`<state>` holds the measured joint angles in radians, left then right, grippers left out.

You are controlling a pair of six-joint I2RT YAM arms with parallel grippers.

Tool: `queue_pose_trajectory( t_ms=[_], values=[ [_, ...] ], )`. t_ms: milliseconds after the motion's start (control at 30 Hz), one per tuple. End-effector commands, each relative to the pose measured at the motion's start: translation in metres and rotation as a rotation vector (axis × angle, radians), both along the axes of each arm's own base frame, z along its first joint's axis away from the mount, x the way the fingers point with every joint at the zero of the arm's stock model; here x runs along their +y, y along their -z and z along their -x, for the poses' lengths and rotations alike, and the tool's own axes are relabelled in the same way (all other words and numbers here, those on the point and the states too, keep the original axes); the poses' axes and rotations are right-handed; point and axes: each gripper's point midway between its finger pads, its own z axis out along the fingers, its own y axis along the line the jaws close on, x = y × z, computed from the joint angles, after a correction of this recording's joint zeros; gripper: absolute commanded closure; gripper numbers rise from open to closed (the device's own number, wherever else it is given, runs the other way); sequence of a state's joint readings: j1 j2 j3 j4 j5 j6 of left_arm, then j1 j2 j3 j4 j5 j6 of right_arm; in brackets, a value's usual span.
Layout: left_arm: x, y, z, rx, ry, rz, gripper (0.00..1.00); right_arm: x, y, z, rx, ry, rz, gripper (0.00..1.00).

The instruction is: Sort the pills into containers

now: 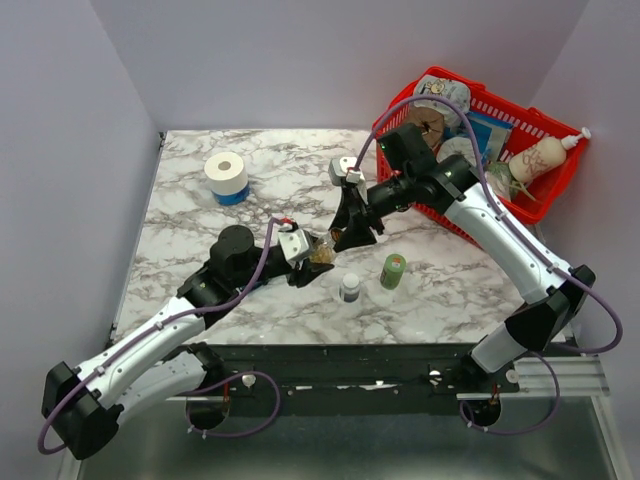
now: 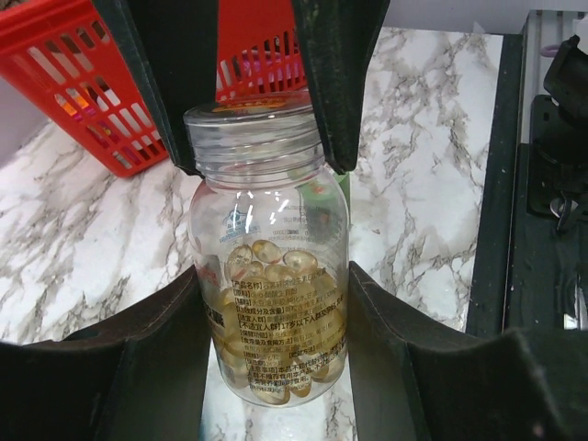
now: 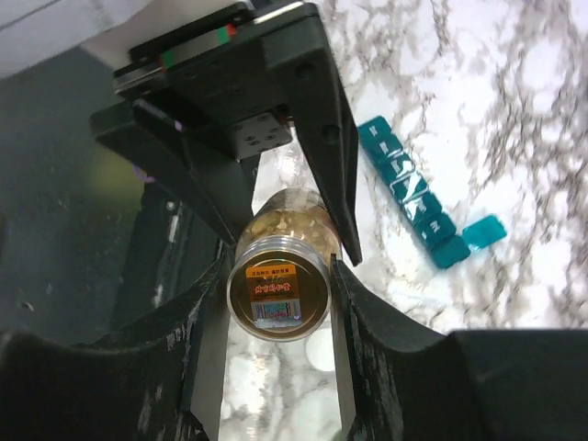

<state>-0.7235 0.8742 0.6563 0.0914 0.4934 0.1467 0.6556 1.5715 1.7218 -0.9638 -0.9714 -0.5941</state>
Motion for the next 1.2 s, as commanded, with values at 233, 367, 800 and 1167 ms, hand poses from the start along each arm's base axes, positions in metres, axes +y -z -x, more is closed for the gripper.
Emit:
queue_pose_trajectory(
  t_ms=[233, 367, 800, 1167],
  values=[
    [0.009, 0.028, 0.032, 0.031, 0.115, -0.084, 1.0, -0.007, -0.02, 0.017, -0.329, -0.3, -0.12, 0.87],
    [0.005, 0.027, 0.035, 0.036, 0.143, -0.077, 1.0, -0.014, -0.005, 0.015, -0.392, -0.291, -0.088, 0.82],
    [-0.007, 0.016, 0.032, 0.027, 0.177, -0.029, 1.0, -0.011, 0.02, 0.018, -0.311, -0.252, -0.105, 0.42],
    [-0.007, 0.017, 0.032, 0.036, 0.18, -0.043, 1.0, -0.021, -0.005, 0.029, -0.29, -0.165, -0.116, 0.06]
  ],
)
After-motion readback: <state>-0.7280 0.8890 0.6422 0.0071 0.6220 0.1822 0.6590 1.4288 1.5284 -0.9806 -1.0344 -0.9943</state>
